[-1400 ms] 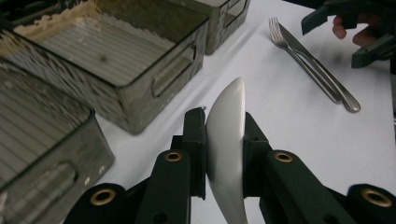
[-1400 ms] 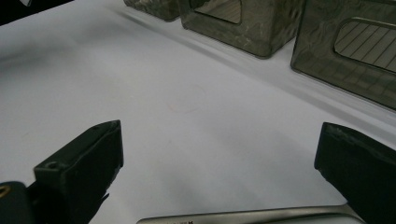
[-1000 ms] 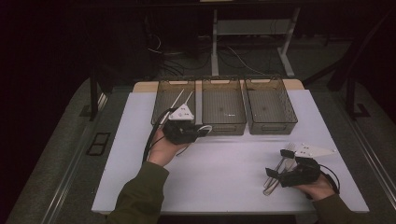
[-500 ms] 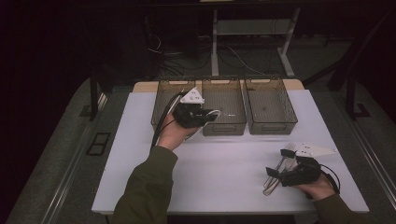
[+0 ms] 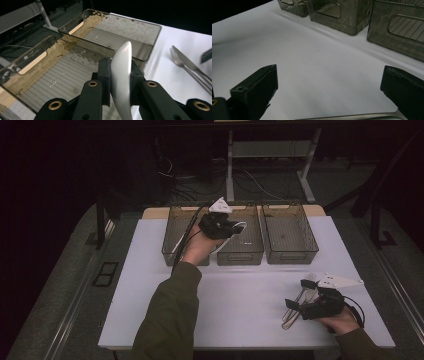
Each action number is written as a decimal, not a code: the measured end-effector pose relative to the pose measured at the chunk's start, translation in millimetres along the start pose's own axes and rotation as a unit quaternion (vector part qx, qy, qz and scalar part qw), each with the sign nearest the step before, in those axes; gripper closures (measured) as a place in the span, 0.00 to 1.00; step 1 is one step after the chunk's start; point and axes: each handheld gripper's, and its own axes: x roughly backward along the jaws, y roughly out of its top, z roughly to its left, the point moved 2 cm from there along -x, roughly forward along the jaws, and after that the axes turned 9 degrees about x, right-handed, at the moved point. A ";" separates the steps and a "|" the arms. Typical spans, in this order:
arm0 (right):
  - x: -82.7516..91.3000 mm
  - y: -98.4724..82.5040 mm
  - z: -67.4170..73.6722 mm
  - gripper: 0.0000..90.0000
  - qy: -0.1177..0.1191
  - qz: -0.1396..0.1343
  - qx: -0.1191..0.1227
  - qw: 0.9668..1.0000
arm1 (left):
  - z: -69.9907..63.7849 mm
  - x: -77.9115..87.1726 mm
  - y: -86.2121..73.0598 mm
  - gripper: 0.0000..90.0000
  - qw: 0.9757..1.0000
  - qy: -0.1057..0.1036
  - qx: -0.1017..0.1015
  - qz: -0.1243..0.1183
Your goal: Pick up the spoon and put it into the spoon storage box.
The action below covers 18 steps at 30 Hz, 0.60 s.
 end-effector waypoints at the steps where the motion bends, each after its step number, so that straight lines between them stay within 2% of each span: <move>1: 0.2 0.1 0.0 0.02 0.000 -0.001 0.000 1.000 | 1.3 -4.0 1.0 0.85 1.000 0.000 0.002 0.000; 6: 1.5 0.6 0.3 0.02 0.003 -0.006 -0.004 1.000 | 7.8 -23.1 2.5 0.85 1.000 0.012 0.002 0.000; 12: 1.8 0.9 0.1 0.02 0.003 -0.010 -0.004 1.000 | 16.5 -43.7 -4.0 0.85 1.000 0.024 0.014 0.000; 16: 2.0 0.9 -0.1 0.02 0.005 -0.011 -0.005 1.000 | 18.2 -54.9 -10.3 0.85 0.999 0.031 0.015 0.016; 18: 1.9 1.1 -0.4 0.02 0.005 -0.013 -0.003 1.000 | 17.9 -59.3 -13.3 0.85 0.999 0.034 0.008 0.034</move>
